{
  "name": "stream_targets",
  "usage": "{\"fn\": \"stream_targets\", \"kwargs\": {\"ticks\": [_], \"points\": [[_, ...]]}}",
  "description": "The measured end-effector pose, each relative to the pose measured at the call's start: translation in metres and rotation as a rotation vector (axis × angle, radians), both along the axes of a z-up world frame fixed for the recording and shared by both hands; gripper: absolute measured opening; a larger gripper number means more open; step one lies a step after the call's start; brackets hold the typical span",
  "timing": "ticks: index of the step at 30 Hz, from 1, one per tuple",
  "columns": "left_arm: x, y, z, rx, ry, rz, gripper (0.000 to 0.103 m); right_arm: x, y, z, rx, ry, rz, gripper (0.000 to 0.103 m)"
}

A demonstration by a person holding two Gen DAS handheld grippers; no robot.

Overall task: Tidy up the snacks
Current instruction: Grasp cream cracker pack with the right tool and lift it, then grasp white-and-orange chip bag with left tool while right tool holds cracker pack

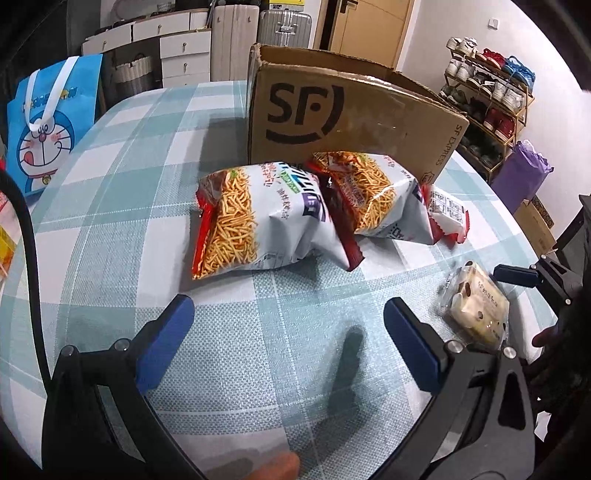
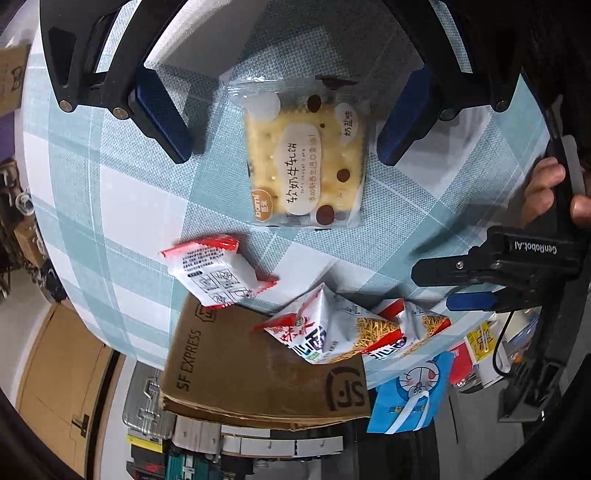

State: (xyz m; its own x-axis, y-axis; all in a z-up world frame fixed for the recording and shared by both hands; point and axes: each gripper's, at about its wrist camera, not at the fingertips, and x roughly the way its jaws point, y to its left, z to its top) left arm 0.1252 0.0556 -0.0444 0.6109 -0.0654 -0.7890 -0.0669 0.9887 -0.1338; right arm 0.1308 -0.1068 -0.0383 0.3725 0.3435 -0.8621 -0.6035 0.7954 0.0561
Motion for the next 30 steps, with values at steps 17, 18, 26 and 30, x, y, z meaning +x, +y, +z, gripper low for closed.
{"fn": "stream_targets", "kwargs": {"ticks": [17, 18, 26, 30], "points": [[-0.001, 0.003, -0.002, -0.009, -0.001, 0.009, 0.102, -0.016, 0.001, 0.02, 0.095, -0.067, 0.033, 0.059], [-0.001, 0.004, -0.002, -0.011, -0.004, 0.011, 0.102, -0.016, -0.001, 0.025, 0.115, -0.083, 0.032, 0.059], [-0.003, 0.014, 0.009, -0.082, -0.019, 0.032, 0.102, 0.001, -0.011, 0.049, 0.211, -0.138, -0.005, 0.059], [-0.005, 0.023, 0.023, -0.11, -0.056, 0.055, 0.102, 0.013, -0.012, 0.057, 0.234, -0.164, -0.012, 0.059]]}}
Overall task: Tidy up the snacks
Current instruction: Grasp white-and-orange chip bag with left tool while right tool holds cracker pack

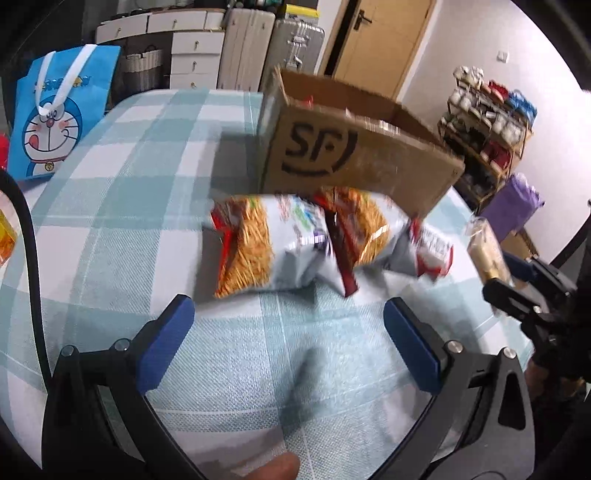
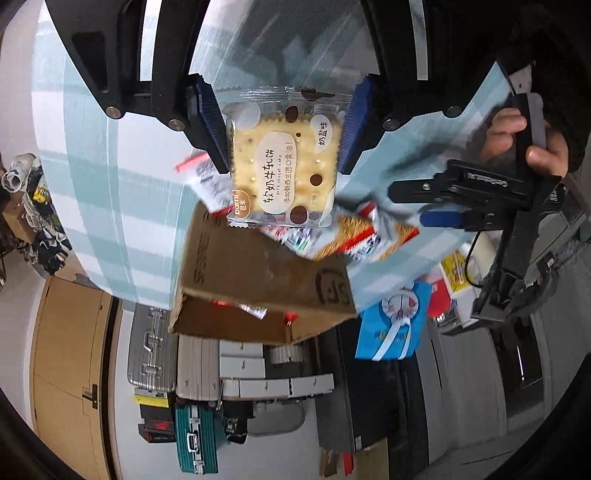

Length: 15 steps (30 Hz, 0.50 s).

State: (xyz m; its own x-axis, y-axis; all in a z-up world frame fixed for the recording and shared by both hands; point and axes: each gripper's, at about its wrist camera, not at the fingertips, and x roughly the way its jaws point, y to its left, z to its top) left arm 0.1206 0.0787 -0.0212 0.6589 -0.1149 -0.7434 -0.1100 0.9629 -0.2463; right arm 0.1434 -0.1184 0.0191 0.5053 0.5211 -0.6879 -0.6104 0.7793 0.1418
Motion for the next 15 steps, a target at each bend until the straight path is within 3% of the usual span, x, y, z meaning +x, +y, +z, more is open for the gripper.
{"fn": "stream_targets", "kwargs": {"ticks": [15], "points": [[0.041, 0.013, 0.006, 0.006, 0.02, 0.037, 0.098, 0.029, -0.005, 0.02, 0.027, -0.058, -0.03, 0.059]]}}
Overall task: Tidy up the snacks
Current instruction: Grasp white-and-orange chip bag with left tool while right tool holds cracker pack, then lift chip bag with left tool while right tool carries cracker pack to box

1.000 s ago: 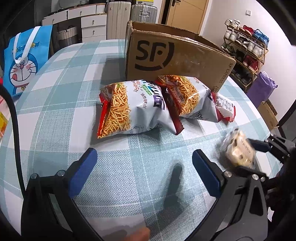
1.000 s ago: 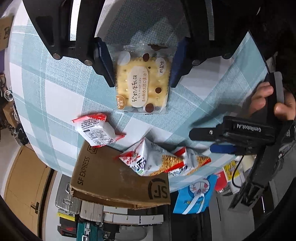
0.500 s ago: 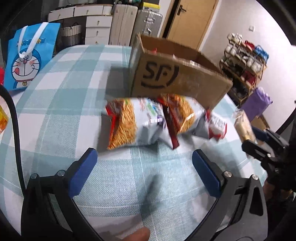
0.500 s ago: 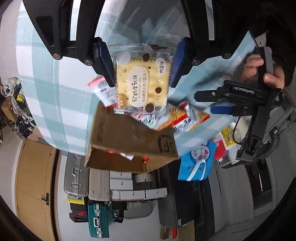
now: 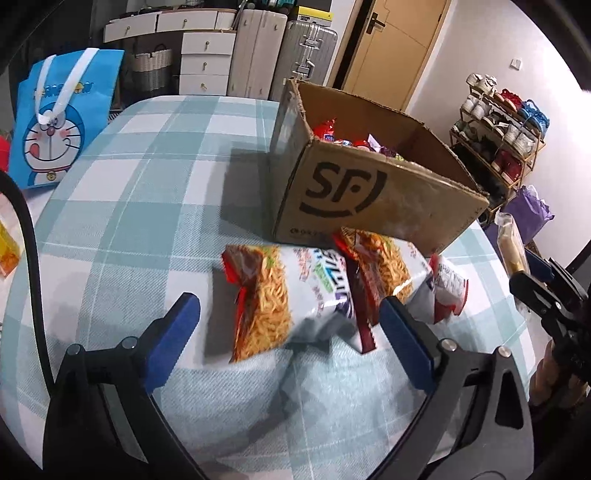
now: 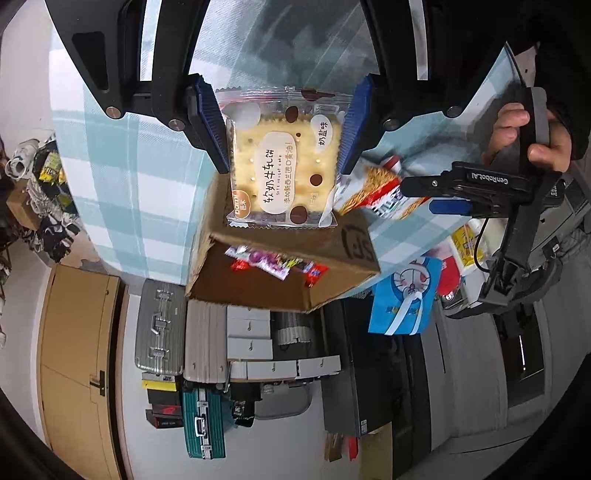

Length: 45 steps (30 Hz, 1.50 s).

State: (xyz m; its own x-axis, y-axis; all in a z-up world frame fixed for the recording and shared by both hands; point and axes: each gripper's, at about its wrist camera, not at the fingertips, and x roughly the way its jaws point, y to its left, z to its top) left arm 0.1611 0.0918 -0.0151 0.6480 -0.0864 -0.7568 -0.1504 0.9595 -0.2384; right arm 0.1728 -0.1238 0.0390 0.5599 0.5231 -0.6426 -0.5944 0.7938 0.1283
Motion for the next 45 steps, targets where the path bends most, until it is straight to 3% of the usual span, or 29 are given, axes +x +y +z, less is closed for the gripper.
{"fn": "stream_targets", "kwargs": {"ticks": [5, 9, 14, 19, 23, 28, 33, 38, 45], "points": [[0.011, 0.0, -0.005, 0.004, 0.024, -0.003, 0.092, 0.002, -0.001, 0.003, 0.002, -0.008, -0.009, 0.059], [0.009, 0.009, -0.008, -0.059, 0.03, 0.016, 0.092, 0.003, -0.004, 0.004, 0.012, -0.002, -0.012, 0.059], [0.011, 0.006, -0.011, -0.007, 0.024, 0.024, 0.092, 0.005, -0.004, -0.001, 0.008, 0.006, -0.017, 0.059], [0.009, 0.014, -0.011, -0.026, 0.026, 0.045, 0.092, 0.003, -0.002, -0.002, 0.0, 0.006, -0.01, 0.059], [0.007, 0.021, -0.007, 0.004, 0.01, 0.087, 0.092, 0.002, -0.001, 0.0, 0.002, 0.001, -0.009, 0.059], [0.01, 0.01, -0.015, 0.017, 0.039, 0.026, 0.091, 0.003, -0.001, -0.001, 0.0, 0.003, -0.007, 0.059], [0.011, 0.001, -0.019, 0.028, 0.033, -0.008, 0.073, 0.003, -0.001, -0.002, 0.002, 0.003, -0.006, 0.059], [0.004, 0.001, -0.014, 0.006, -0.039, -0.026, 0.054, 0.002, -0.001, 0.0, 0.005, 0.004, 0.002, 0.059], [-0.003, -0.01, -0.006, 0.016, -0.058, -0.07, 0.049, -0.001, -0.001, 0.002, 0.012, -0.005, 0.004, 0.059]]}}
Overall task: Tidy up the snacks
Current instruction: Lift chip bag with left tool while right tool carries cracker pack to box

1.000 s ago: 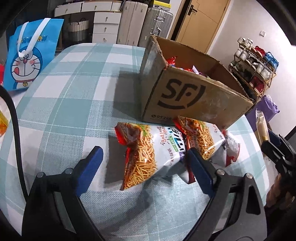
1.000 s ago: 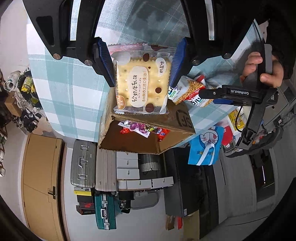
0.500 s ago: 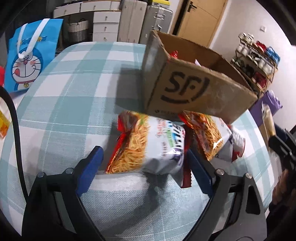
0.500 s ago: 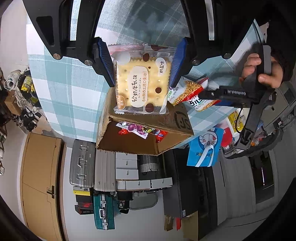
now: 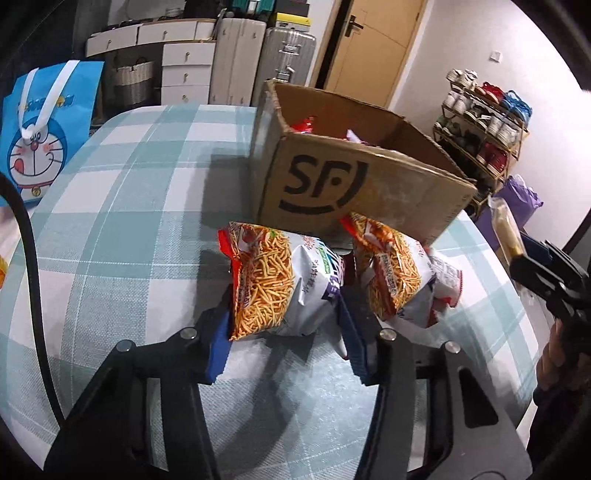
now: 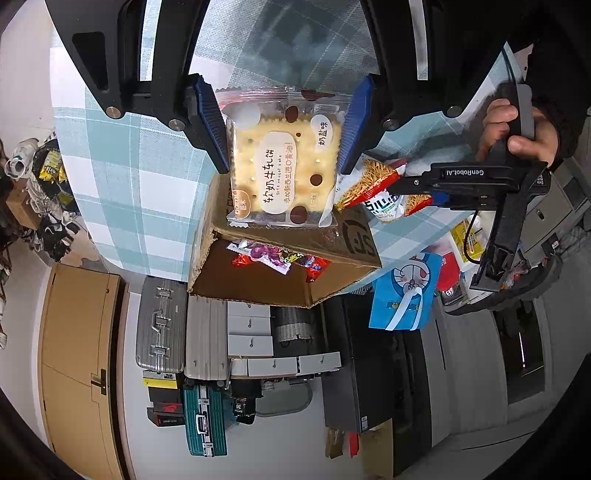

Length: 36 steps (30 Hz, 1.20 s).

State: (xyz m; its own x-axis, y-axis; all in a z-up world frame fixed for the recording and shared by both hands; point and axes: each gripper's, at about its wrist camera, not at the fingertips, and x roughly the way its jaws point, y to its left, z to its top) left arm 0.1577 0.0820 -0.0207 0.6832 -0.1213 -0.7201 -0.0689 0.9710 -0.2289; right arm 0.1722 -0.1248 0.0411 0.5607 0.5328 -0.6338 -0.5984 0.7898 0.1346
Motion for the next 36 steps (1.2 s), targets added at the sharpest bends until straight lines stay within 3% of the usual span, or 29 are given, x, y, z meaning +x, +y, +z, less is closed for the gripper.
{"fn": "stream_targets", "kwargs": {"ticks": [23, 36], "points": [[-0.032, 0.005, 0.059, -0.061, -0.156, 0.018, 0.049, -0.005, -0.001, 0.006, 0.015, -0.028, -0.013, 0.059], [-0.032, -0.012, 0.087, -0.056, -0.197, -0.024, 0.049, 0.009, -0.009, 0.019, 0.058, -0.013, -0.056, 0.059]]}}
